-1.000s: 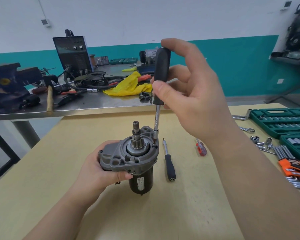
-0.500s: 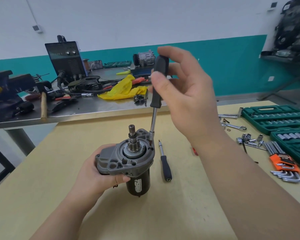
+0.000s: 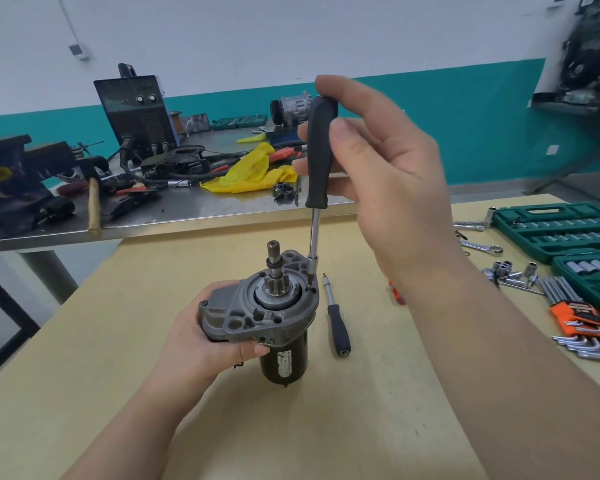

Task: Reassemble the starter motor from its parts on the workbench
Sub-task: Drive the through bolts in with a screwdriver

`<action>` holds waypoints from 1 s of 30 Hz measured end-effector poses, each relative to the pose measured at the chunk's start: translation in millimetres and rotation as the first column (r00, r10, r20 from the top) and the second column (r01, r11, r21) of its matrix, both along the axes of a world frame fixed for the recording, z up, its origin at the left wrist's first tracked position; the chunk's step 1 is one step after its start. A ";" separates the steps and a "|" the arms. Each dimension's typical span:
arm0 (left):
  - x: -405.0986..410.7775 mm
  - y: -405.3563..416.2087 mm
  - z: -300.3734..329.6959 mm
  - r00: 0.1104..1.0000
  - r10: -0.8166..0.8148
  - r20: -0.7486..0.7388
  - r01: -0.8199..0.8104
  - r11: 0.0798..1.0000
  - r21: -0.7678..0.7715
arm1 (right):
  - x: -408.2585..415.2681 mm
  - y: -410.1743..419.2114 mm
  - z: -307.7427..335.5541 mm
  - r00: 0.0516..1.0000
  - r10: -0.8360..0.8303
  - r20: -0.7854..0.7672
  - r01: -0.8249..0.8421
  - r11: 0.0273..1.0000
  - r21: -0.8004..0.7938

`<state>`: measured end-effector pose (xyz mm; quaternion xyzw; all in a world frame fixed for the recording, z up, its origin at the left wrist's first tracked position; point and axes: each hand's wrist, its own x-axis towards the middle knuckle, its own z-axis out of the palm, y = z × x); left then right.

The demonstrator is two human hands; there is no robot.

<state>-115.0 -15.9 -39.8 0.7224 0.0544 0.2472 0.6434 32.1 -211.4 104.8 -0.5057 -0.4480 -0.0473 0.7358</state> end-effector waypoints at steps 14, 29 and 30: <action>-0.8 -2.2 1.3 1.000 0.014 0.003 -0.014 1.000 0.008 | -1.1 0.6 -0.7 0.997 0.038 -0.063 -0.036 0.999 0.032; -0.5 1.7 0.1 1.000 -0.013 -0.010 0.013 1.000 0.002 | 0.6 1.5 -1.7 0.996 0.054 -0.075 -0.050 0.997 0.059; -0.5 2.0 -0.2 1.000 -0.015 -0.010 0.015 1.000 0.003 | -0.3 1.1 -1.2 0.997 0.046 -0.061 -0.042 0.998 0.054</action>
